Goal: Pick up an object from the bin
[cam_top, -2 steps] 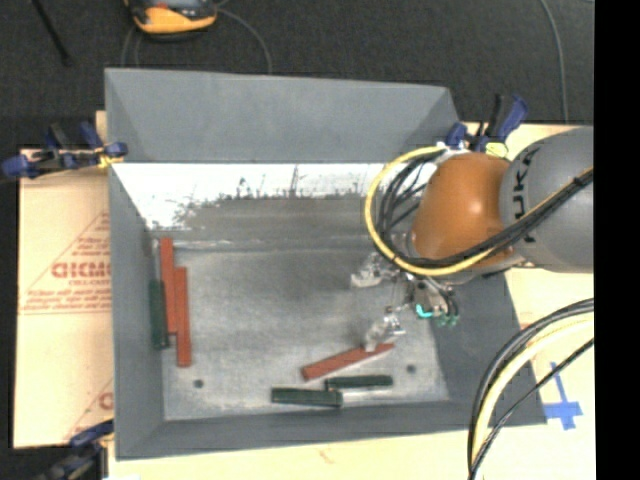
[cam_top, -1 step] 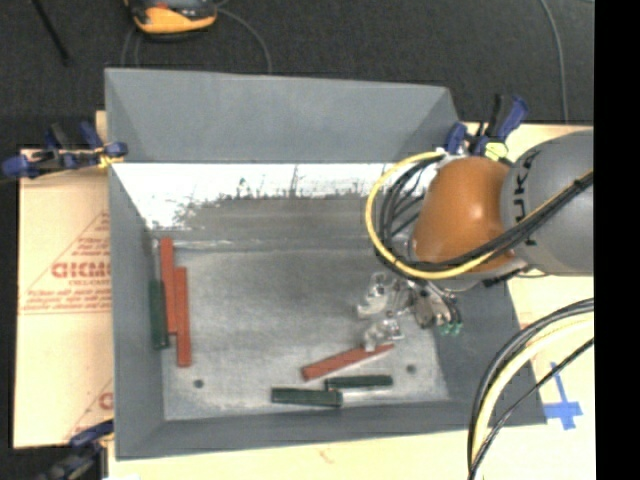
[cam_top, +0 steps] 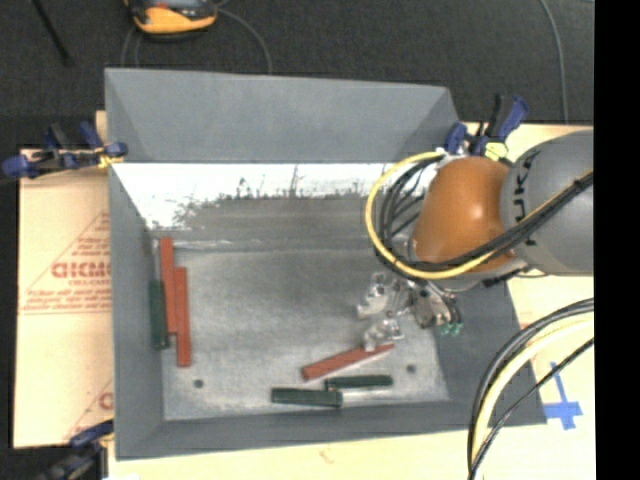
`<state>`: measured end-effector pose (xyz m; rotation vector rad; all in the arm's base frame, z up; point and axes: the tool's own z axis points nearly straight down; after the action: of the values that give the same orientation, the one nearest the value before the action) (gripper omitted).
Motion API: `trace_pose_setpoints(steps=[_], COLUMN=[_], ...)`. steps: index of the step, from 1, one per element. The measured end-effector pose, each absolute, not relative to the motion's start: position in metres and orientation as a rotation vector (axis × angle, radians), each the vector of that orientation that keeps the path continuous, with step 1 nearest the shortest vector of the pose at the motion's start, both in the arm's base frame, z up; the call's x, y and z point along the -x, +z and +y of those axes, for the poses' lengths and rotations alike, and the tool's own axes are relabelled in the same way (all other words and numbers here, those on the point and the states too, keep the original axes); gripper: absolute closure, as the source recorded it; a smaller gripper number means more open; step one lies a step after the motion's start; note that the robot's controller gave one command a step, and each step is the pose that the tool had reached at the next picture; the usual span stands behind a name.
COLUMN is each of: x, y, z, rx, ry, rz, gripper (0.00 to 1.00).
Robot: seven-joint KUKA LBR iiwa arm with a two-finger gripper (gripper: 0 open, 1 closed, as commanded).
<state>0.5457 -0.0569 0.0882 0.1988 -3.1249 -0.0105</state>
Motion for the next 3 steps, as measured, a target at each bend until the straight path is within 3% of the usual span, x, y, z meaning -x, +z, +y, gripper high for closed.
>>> trace_pose_setpoints(steps=[1, 2, 3], x=[-0.542, -0.527, -0.526], y=[0.124, 0.088, 0.087], z=[-0.064, -0.08, -0.081], rx=[-0.221, -0.292, -0.295], ry=[-0.002, 0.001, 0.002], rz=[-3.131, -3.133, -3.134], gripper=[1.0, 0.0, 1.0])
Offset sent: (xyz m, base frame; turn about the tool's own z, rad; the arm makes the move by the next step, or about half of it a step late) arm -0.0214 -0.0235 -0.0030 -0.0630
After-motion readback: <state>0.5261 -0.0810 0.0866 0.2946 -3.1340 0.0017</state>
